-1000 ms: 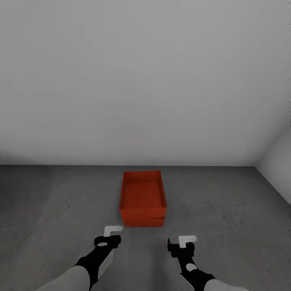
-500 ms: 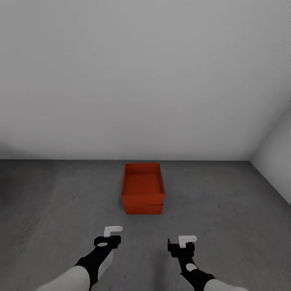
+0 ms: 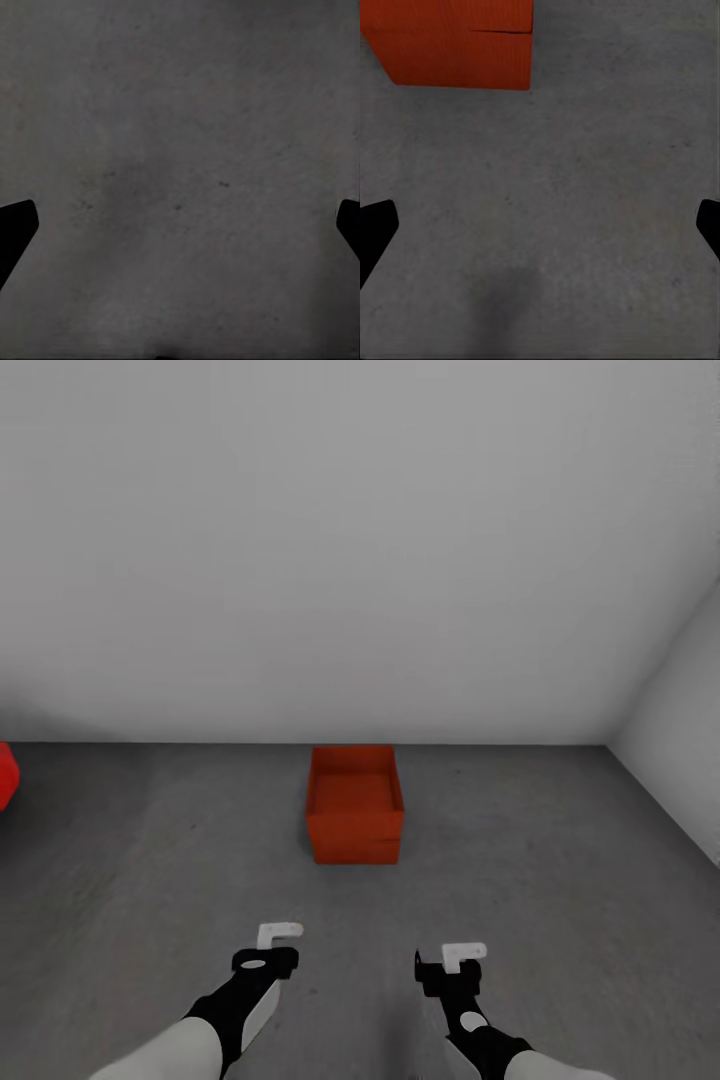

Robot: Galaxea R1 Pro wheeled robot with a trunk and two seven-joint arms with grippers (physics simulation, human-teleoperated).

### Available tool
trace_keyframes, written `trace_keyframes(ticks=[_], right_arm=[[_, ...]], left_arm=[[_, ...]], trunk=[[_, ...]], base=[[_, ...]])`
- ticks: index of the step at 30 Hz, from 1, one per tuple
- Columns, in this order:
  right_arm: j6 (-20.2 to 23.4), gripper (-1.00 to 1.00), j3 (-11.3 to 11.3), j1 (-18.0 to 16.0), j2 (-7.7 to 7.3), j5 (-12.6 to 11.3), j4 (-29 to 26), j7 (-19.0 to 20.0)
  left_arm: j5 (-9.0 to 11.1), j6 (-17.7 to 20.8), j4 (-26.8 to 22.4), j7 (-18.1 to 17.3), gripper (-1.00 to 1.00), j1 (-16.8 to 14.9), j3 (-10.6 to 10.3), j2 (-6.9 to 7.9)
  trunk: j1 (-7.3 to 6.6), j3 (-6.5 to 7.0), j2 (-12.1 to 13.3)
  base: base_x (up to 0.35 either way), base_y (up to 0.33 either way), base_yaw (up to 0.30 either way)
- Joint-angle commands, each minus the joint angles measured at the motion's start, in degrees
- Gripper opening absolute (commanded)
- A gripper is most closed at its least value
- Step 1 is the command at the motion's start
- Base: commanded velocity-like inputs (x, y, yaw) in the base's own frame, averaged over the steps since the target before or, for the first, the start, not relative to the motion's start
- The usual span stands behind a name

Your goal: Move the two storage containers from the living room to the garage. In the garage, place one container on the floor and stack the other container on top of it (either order is fine).

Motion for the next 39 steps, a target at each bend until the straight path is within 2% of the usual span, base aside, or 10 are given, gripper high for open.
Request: trace_keyframes(ticks=[1,14,19,24,26,28,31,33,36,39], right_arm=[[-0.2,1.0,0.5,0.0,0.01,-0.4,0.1,-0.2],[-0.1,1.0,0.5,0.0,0.11,-0.5,0.1,-0.4],[0.0,1.0,0.4,0.0,-0.49,-0.5,0.4,-0.8],[0.7,1.0,0.3,0.0,-4.79,-1.0,1.6,-0.7],[0.9,1.0,0.3,-0.1,-7.17,-1.8,3.7,-0.5],[0.9,1.0,0.3,-0.2,-8.2,-2.1,4.3,-0.5],[1.0,1.0,0.3,-0.3,-10.41,-2.4,4.9,-0.4],[1.0,1.0,0.3,0.2,-12.02,-2.4,5.2,-0.3],[1.0,1.0,0.3,4.2,-13.8,-2.4,5.3,0.2],[0.8,1.0,0.4,8.2,-14.25,-2.2,5.3,0.7]], left_arm=[[0.6,0.5,-0.1,0.3,1.0,0.0,-0.5,0.05],[0.6,0.1,-0.3,0.1,1.0,0.0,-0.6,0.31],[0.7,0.6,0.7,0.3,1.0,0.0,-0.9,0.56],[1.0,0.6,7.2,0.1,1.0,0.1,-0.9,3.23],[1.2,0.4,11.7,0.0,1.0,0.2,-0.8,5.1],[1.7,0.3,12.9,0.0,1.0,0.3,-0.8,6.04],[3.9,0.3,14.2,0.0,1.0,0.5,-0.8,8.03],[6.7,0.2,14.6,-0.1,1.0,0.6,-0.8,9.4],[11.8,0.1,14.9,-0.3,1.0,1.1,-0.8,11.3],[14.0,0.0,15.0,-0.5,1.0,2.7,-0.8,11.94]], trunk=[[-0.03,-0.07,-0.1],[-0.03,-0.07,-0.1],[-0.03,-0.07,-0.1],[-0.03,-0.07,-0.1],[-0.03,-0.07,-0.1],[-0.03,-0.07,-0.1],[-0.03,-0.07,-0.1],[-0.03,-0.07,-0.1],[-0.03,-0.07,-0.1],[-0.03,-0.07,-0.1]], base=[[-0.343,0.0,0.0],[-0.091,0.0,0.0],[-0.001,0.0,0.0],[0.0,0.0,0.0],[0.0,0.0,0.0],[0.0,0.0,0.0],[0.0,0.0,0.0],[0.0,0.0,0.0],[0.0,0.0,0.0],[0.0,0.0,0.0]])
